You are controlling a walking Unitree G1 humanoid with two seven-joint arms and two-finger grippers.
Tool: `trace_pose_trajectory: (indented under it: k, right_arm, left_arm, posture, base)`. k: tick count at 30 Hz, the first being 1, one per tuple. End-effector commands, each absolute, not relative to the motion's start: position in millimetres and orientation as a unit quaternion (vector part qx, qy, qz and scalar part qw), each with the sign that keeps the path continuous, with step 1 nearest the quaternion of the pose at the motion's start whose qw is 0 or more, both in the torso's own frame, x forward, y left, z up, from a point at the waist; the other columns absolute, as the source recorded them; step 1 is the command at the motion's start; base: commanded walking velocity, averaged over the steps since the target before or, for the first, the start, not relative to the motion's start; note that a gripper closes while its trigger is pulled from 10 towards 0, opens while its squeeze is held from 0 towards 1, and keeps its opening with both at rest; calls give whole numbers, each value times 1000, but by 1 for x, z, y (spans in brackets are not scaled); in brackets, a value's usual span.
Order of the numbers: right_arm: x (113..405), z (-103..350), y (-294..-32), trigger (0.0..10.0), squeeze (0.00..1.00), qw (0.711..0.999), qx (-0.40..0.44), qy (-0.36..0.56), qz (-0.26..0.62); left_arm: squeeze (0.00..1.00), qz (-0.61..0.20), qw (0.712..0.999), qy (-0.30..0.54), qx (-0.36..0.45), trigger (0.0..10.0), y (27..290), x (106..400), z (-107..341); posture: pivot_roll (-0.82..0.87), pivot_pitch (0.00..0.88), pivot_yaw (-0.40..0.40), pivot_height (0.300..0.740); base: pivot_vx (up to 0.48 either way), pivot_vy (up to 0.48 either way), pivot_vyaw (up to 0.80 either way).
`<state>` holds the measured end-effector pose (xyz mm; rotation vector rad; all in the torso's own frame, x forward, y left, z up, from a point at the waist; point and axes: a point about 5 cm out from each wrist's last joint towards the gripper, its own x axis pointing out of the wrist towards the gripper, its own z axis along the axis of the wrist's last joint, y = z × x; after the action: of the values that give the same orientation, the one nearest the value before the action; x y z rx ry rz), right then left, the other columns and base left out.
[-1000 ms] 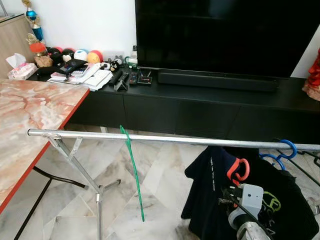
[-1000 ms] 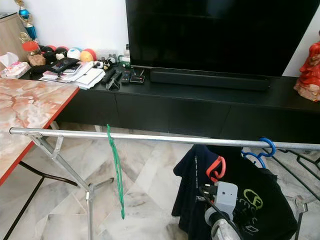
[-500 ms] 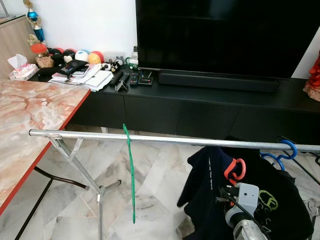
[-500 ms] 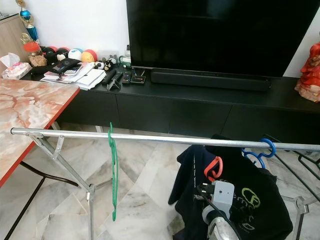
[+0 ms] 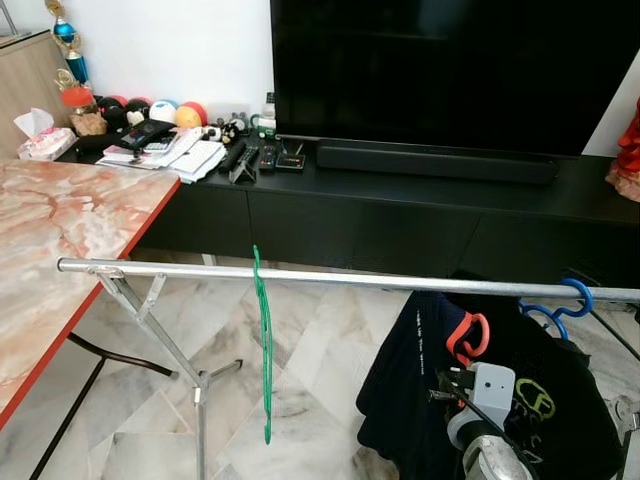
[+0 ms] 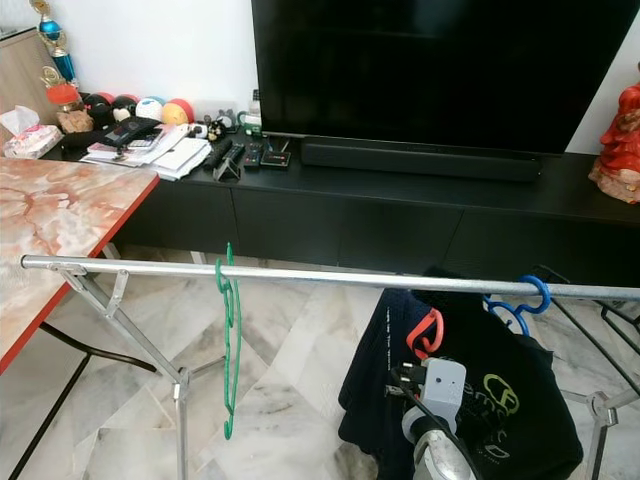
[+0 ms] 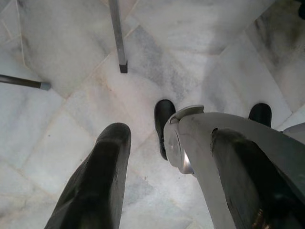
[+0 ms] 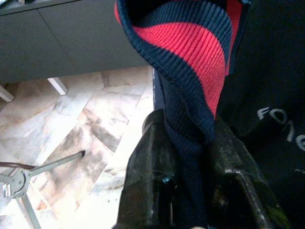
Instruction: Hang hanger
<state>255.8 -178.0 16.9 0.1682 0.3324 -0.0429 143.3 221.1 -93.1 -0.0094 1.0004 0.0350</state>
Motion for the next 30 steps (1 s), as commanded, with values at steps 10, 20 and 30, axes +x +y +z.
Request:
trace_pose_trajectory:
  k: [10,20,30]
  right_arm:
    - [259,22,-176,10000,0,986,84,144,-18]
    - [262,23,-175,10000,0,986,84,143,-16]
    - [264,23,-175,10000,0,986,84,141,-18]
  left_arm:
    - [0,24,873,488,-11,10000,222,136,-96]
    - [0,24,873,486,-12,10000,221,136,-96]
    - [0,26,874,485,-14,10000,221,137,-95]
  posture:
    - [18,0,-7,740]
    - [22,0,-10,740]
    - [24,0,-14,740]
  base:
    - [-265,0,0]
    - [-264,0,0]
    - [-265,0,0]
